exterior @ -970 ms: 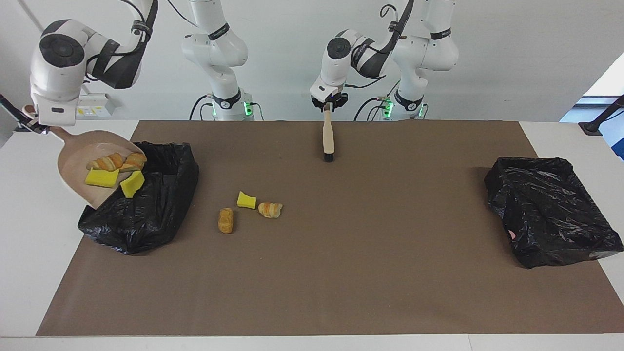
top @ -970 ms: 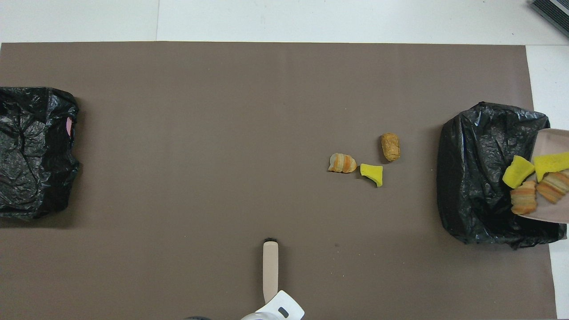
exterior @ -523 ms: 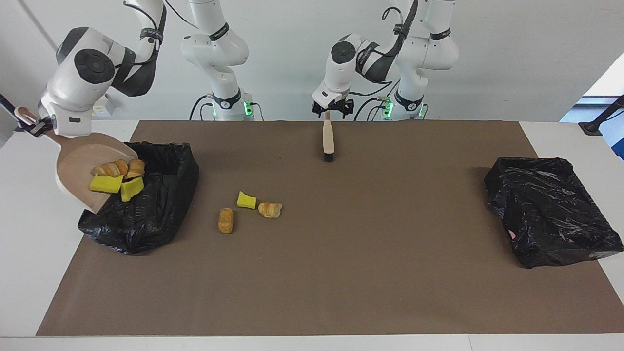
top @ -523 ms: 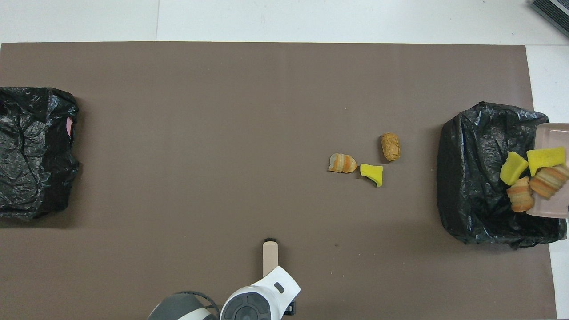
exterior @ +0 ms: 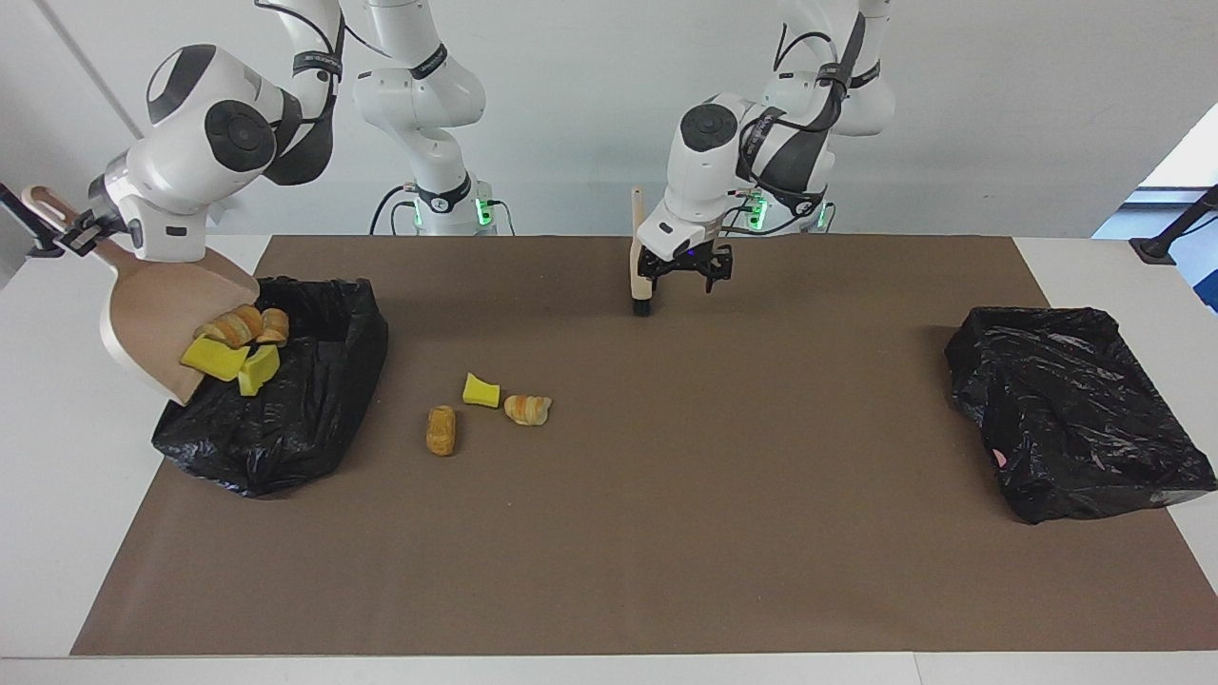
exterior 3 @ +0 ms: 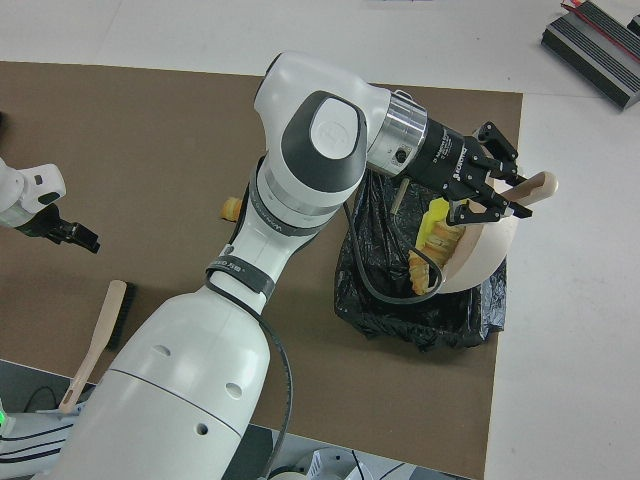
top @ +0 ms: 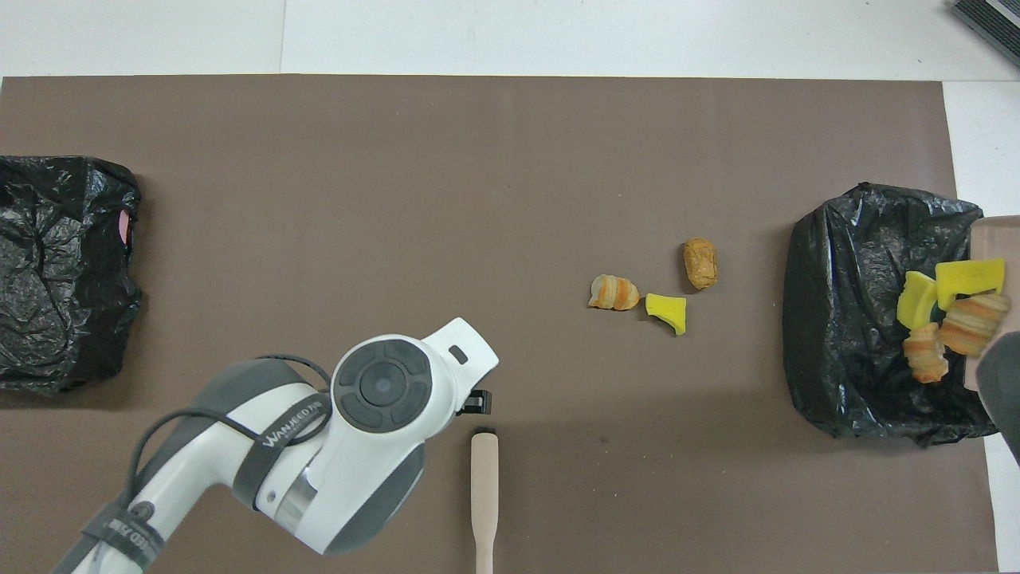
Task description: Sweep and dump trash in bin
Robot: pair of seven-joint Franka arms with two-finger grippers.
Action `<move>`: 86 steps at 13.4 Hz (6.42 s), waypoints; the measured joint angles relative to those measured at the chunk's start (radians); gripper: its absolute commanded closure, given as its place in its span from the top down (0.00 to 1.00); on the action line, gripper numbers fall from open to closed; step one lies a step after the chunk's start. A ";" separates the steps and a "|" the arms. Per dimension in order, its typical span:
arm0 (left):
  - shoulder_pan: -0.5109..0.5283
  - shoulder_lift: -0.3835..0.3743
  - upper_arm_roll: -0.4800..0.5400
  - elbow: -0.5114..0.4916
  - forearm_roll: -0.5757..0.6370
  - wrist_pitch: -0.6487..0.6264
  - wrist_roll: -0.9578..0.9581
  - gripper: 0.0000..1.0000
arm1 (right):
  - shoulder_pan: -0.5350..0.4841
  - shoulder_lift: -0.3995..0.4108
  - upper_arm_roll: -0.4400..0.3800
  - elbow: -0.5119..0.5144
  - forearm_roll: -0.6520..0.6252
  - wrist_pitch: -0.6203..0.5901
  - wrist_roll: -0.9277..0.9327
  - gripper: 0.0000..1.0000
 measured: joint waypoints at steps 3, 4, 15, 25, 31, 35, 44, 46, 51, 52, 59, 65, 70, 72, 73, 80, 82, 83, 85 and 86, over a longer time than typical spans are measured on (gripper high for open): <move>0.000 0.006 0.142 0.069 0.003 -0.029 0.156 1.00 | 0.001 -0.001 0.045 0.024 -0.014 -0.066 -0.008 0.00; 0.000 0.004 0.193 0.106 0.003 -0.068 0.214 1.00 | 0.001 -0.002 0.059 0.043 -0.014 -0.089 -0.024 0.00; 0.038 -0.037 0.515 0.550 0.005 -0.544 0.609 1.00 | 0.005 -0.039 0.291 0.181 -0.004 -0.395 -0.104 0.00; 0.105 -0.033 0.462 0.583 0.005 -0.568 0.629 1.00 | 0.005 -0.036 0.371 0.195 0.565 -0.395 0.364 0.00; 0.118 -0.034 0.457 0.592 0.005 -0.568 0.629 1.00 | 0.117 0.044 0.382 0.194 0.850 -0.318 0.936 0.00; 0.120 -0.034 0.457 0.593 0.005 -0.566 0.629 1.00 | 0.216 0.174 0.383 0.211 0.965 -0.174 1.389 0.00; 0.121 -0.034 0.441 0.593 0.005 -0.558 0.629 1.00 | 0.404 0.458 0.384 0.358 1.088 0.149 1.887 0.00; 0.121 -0.034 0.437 0.593 0.005 -0.558 0.629 1.00 | 0.436 0.529 0.383 0.390 1.088 0.225 1.931 0.00; 0.151 -0.034 0.426 0.593 0.005 -0.558 0.628 1.00 | 0.457 0.640 0.382 0.464 1.088 0.254 1.962 0.00; 0.153 -0.034 0.424 0.593 0.005 -0.559 0.628 1.00 | 0.466 0.655 0.381 0.474 1.088 0.257 1.970 0.00; 0.153 -0.034 0.416 0.593 0.005 -0.558 0.628 1.00 | 0.464 0.667 0.372 0.497 1.046 0.266 1.975 1.00; 0.153 -0.004 0.386 0.593 0.005 -0.511 0.628 1.00 | 0.458 0.521 0.373 0.525 1.087 0.102 1.971 1.00; 0.154 0.081 0.302 0.593 0.006 -0.387 0.610 1.00 | 0.451 0.278 0.379 0.436 1.217 -0.191 1.928 1.00; 0.154 0.125 0.252 0.591 0.013 -0.336 0.583 1.00 | 0.484 0.191 0.386 0.313 1.302 -0.191 1.943 1.00; 0.153 0.142 0.226 0.588 0.020 -0.316 0.571 1.00 | 0.512 0.142 0.388 0.226 1.352 -0.150 1.959 1.00; 0.151 0.211 0.037 0.508 0.088 -0.197 0.348 1.00 | 0.735 -0.091 0.394 -0.365 1.445 0.291 2.058 1.00; 0.150 0.228 0.003 0.474 0.115 -0.149 0.280 1.00 | 0.766 -0.090 0.393 -0.443 1.450 0.379 2.067 1.00; 0.149 0.248 -0.021 0.463 0.149 -0.126 0.227 1.00 | 0.779 -0.090 0.392 -0.472 1.462 0.421 2.072 1.00; 0.142 0.301 -0.073 0.454 0.210 -0.073 0.118 1.00 | 0.796 -0.084 0.392 -0.511 1.485 0.499 2.080 1.00; 0.136 0.330 -0.088 0.453 0.228 -0.052 0.082 1.00 | 0.803 -0.075 0.391 -0.521 1.488 0.523 2.082 1.00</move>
